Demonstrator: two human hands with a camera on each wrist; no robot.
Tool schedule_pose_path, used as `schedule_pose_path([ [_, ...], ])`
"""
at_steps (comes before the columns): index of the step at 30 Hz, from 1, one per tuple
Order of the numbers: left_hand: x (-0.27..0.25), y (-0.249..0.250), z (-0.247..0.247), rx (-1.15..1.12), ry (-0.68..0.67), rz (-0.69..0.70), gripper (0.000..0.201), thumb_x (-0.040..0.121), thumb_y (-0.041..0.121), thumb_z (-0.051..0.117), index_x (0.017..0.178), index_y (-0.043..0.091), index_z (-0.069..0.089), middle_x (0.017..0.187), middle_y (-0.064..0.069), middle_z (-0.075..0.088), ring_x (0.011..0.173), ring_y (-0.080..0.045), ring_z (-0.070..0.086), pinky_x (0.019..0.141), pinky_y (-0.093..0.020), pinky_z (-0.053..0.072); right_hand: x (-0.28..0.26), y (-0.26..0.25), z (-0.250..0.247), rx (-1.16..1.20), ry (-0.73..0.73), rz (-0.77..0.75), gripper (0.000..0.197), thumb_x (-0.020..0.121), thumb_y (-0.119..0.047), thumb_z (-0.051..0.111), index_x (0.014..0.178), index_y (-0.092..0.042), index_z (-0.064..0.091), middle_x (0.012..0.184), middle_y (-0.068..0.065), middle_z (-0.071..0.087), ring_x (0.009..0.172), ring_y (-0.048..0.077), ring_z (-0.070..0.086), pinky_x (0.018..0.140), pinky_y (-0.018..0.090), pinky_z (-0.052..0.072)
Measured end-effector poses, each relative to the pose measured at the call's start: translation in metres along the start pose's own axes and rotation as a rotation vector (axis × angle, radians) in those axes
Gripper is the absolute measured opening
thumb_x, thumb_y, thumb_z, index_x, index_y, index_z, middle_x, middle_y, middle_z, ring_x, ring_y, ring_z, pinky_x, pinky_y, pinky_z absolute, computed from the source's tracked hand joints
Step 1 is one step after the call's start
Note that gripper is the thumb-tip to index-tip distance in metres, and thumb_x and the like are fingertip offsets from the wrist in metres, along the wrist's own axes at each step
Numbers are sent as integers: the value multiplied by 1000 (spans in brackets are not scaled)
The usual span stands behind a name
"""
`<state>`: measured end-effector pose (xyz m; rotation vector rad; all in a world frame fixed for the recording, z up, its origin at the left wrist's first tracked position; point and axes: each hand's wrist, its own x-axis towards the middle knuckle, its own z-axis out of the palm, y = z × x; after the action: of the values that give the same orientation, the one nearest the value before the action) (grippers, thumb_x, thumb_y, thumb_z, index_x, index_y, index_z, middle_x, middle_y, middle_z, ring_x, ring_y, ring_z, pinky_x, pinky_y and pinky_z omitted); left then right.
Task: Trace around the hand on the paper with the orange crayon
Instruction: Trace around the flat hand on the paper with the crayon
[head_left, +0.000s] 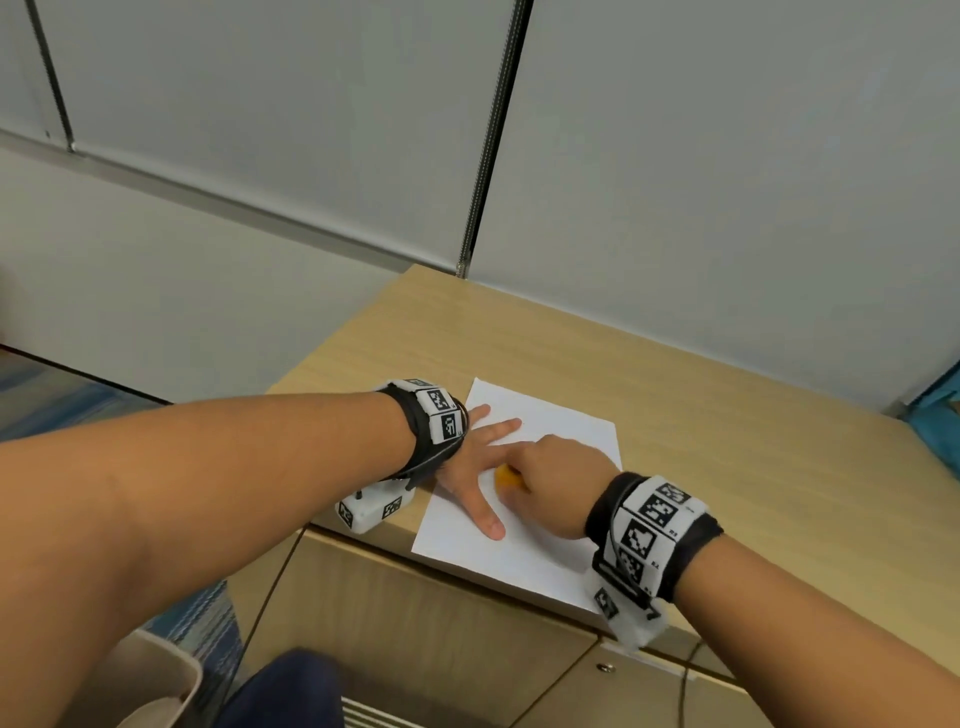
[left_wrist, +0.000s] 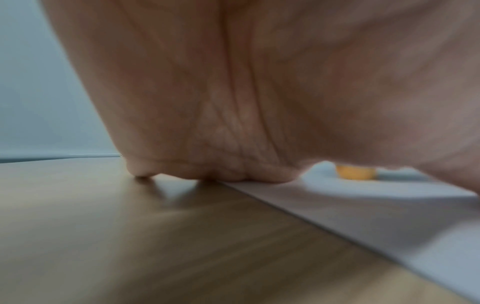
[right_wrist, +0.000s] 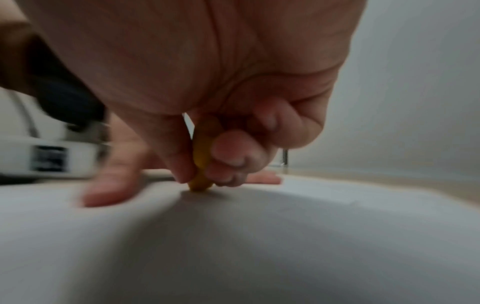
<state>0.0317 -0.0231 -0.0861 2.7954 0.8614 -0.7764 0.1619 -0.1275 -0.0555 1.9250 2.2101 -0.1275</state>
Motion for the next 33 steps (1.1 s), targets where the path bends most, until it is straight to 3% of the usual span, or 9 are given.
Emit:
schedule_pose_path([
  [3, -1, 0, -1, -6, 6, 9, 126, 59, 91, 53, 148, 46, -23, 157, 8, -35, 144, -36, -30, 113, -68, -3, -3, 1, 1, 34, -21, -22, 23, 100, -43, 42, 87, -26, 52, 84, -3, 58, 76, 20, 58, 64, 32, 43],
  [7, 0, -1, 0, -3, 3, -22, 132, 51, 96, 50, 145, 47, -28, 156, 12, -35, 144, -34, -29, 114, -66, -3, 9, 25, -8, -35, -21, 94, 26, 99, -44, 37, 88, -25, 51, 87, -1, 57, 84, 23, 59, 71, 35, 48],
  [12, -1, 0, 0, -2, 13, -18, 127, 58, 92, 54, 147, 47, -23, 156, 10, -35, 144, -35, -30, 114, -66, -4, -4, -5, 0, 36, -62, -57, 30, 97, -41, 45, 75, -24, 53, 73, -6, 52, 68, 17, 54, 63, 32, 44],
  [15, -1, 0, 1, 0, 18, -20, 129, 56, 93, 54, 146, 46, -26, 157, 10, -34, 144, -35, -29, 114, -66, -3, 5, 19, -5, 23, -75, 39, 33, 97, -46, 44, 69, -28, 44, 76, -7, 54, 74, 18, 56, 63, 32, 40],
  [18, -1, 1, 0, -9, 7, -32, 129, 56, 92, 55, 145, 47, -27, 157, 11, -34, 145, -34, -29, 114, -67, -3, 12, 35, -6, 21, -30, 108, 33, 97, -45, 42, 69, -28, 42, 80, -5, 56, 80, 22, 58, 65, 32, 41],
  [23, -2, 0, 0, 0, 14, -21, 127, 58, 92, 54, 147, 46, -25, 157, 9, -35, 144, -35, -30, 114, -67, -3, 0, 3, 2, 101, -59, -39, 32, 95, -41, 49, 67, -26, 46, 70, -6, 54, 64, 14, 52, 59, 32, 40],
  [28, -1, 0, 0, -10, 6, -31, 130, 55, 93, 54, 145, 47, -27, 156, 12, -35, 144, -34, -30, 114, -66, -3, 13, 33, -6, 39, -23, 109, 29, 97, -44, 42, 74, -27, 48, 81, -5, 58, 78, 20, 60, 67, 34, 46],
  [31, -3, 1, -1, 3, 7, -29, 128, 58, 92, 55, 147, 46, -24, 156, 11, -35, 144, -34, -30, 114, -67, -2, 5, 10, -1, 23, -17, 13, 28, 97, -40, 42, 78, -23, 55, 78, -3, 60, 74, 21, 61, 67, 34, 51],
  [33, -3, 1, -1, -8, 12, -23, 127, 58, 91, 55, 147, 46, -23, 156, 11, -35, 144, -34, -31, 114, -66, -3, -5, -5, 1, 53, -27, -56, 28, 96, -41, 45, 75, -24, 53, 72, -7, 53, 68, 18, 55, 63, 33, 47],
])
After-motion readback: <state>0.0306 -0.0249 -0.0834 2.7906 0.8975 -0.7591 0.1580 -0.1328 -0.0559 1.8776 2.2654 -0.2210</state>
